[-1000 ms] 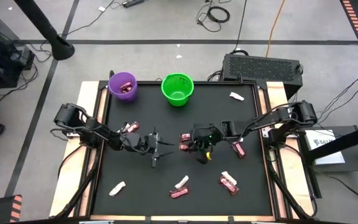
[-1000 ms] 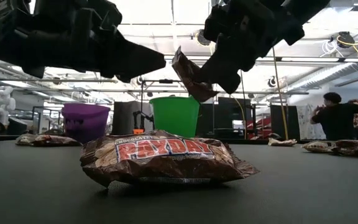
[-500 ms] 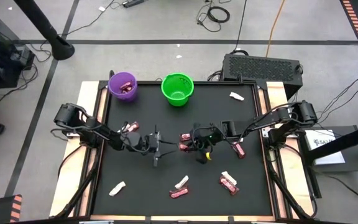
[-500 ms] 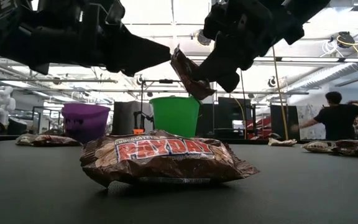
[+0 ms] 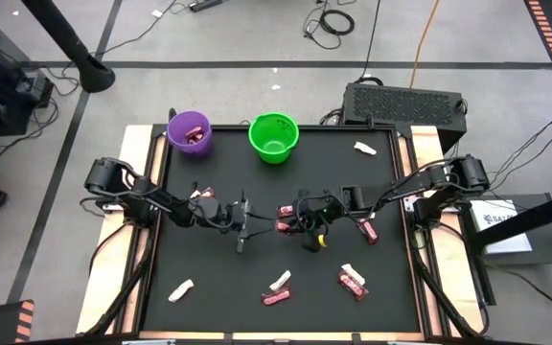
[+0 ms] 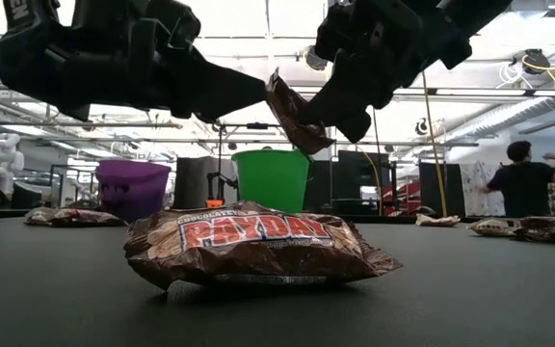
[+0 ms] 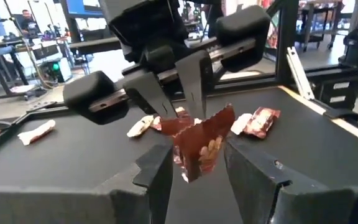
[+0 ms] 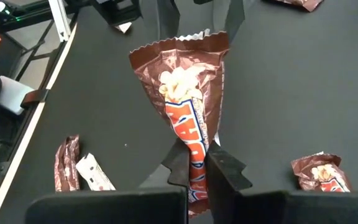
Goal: Sort candy by brand, put in halloween buckets
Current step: Put the brown chocolate bar into the purple bucket
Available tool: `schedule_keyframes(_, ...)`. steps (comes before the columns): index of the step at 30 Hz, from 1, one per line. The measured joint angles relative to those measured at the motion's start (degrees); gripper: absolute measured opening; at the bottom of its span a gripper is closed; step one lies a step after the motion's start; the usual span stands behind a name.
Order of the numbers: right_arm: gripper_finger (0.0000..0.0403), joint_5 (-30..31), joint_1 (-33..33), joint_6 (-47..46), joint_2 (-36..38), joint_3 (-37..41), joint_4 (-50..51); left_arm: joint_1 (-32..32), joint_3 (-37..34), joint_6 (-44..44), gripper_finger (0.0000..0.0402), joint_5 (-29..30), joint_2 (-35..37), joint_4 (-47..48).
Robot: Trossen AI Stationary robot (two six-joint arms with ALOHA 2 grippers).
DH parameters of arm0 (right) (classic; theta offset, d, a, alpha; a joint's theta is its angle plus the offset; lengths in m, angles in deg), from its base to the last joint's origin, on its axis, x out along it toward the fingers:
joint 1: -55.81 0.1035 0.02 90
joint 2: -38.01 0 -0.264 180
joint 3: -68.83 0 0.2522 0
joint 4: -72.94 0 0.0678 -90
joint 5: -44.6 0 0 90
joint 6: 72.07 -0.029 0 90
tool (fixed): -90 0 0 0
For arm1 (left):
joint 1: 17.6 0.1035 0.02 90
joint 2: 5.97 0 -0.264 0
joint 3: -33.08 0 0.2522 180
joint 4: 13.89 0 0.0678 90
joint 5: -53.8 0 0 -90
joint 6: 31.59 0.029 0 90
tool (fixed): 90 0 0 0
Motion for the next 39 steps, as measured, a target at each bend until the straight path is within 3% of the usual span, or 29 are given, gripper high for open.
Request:
schedule_keyframes(19,0.0020,-0.02,0.00,1.49,0.00,0.01,-2.07,0.02,2.46,2.95,0.0144,-1.21,0.00,2.04)
schedule_keyframes(22,0.0020,-0.17,0.00,1.49,0.00,0.07,-1.88,-0.01,3.12,2.96,0.0118,-1.20,0.00,3.59)
schedule_keyframes(29,0.0020,-0.17,0.00,1.55,0.00,0.09,-1.77,-0.06,3.69,5.55,0.0011,-1.21,0.02,4.92)
schedule_keyframes(34,0.0032,0.11,0.00,4.11,0.00,0.09,-1.77,-0.07,3.69,5.72,0.0003,-1.21,0.02,5.35)
schedule_keyframes(39,0.0091,4.80,0.00,6.76,0.00,0.09,-1.22,-0.07,3.69,5.80,0.0002,-1.20,0.69,7.49)
